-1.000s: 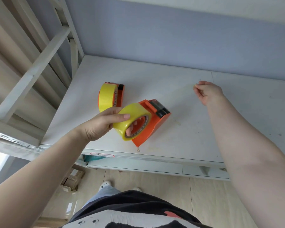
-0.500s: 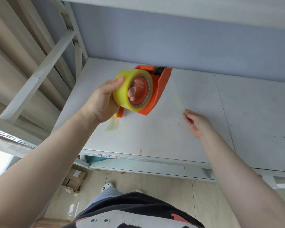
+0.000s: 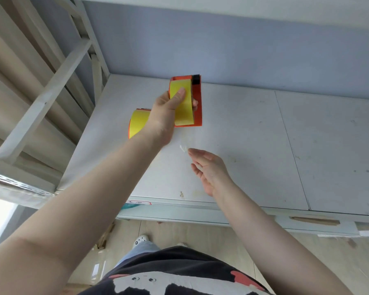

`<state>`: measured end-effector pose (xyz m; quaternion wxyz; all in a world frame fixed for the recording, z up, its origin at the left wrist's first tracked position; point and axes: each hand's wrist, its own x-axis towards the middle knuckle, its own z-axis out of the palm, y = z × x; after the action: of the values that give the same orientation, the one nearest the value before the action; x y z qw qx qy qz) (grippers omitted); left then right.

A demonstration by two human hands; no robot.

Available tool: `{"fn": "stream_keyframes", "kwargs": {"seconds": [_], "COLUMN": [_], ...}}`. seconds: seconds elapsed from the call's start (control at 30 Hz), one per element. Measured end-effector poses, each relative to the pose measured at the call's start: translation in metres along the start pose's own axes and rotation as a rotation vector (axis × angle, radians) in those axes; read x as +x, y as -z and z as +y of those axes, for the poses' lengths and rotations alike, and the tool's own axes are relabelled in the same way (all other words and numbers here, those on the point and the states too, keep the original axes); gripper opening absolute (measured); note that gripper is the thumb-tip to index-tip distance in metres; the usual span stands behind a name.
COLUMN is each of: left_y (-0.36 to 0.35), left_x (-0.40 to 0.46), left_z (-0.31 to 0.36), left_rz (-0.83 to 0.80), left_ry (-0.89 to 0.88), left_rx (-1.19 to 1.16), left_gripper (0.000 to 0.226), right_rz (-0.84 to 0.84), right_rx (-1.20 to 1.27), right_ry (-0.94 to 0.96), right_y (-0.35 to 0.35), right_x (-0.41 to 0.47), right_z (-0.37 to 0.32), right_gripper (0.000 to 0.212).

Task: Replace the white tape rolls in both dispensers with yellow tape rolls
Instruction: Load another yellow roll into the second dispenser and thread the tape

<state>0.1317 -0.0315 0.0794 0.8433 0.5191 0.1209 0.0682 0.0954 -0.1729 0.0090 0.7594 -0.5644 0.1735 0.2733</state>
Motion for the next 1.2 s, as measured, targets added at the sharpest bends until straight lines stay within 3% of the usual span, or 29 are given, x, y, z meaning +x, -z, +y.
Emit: {"fn": "stream_keyframes", "kwargs": {"seconds": [0.37, 0.5, 0.83, 1.1, 1.2], "left_y": [0.012, 0.016, 0.016, 0.015, 0.016], "left_x": [-0.001, -0.002, 0.0, -0.004, -0.008], "left_z": [-0.069, -0.08, -0.088, -0.086, -0.087], "left_rz": [0.042, 0.047, 0.045, 0.033, 0.012], "left_ry": [0.119, 0.191, 0.204, 0.192, 0.169], "left_rx": [0.19, 0.21, 0.249, 0.295, 0.311], "left_gripper": [0.029, 0.037, 0.018, 0.028, 0.016], "right_rz": [0.153, 0.213, 0.269, 0.264, 0.259], "right_rx": [0.021, 0.05, 0.103, 0.349, 0.313], "right_ry": [-0.134, -0.231, -0.204, -0.231, -0.211], "right_y": [0.003, 0.005, 0.004, -0.003, -0.005], "right_x": [-0.004, -0.001, -0.001, -0.006, -0.012], "right_z": [0.008, 0.015, 0.026, 0.029, 0.034], "right_gripper": [0.003, 0.014, 0.007, 0.008, 0.008]}}
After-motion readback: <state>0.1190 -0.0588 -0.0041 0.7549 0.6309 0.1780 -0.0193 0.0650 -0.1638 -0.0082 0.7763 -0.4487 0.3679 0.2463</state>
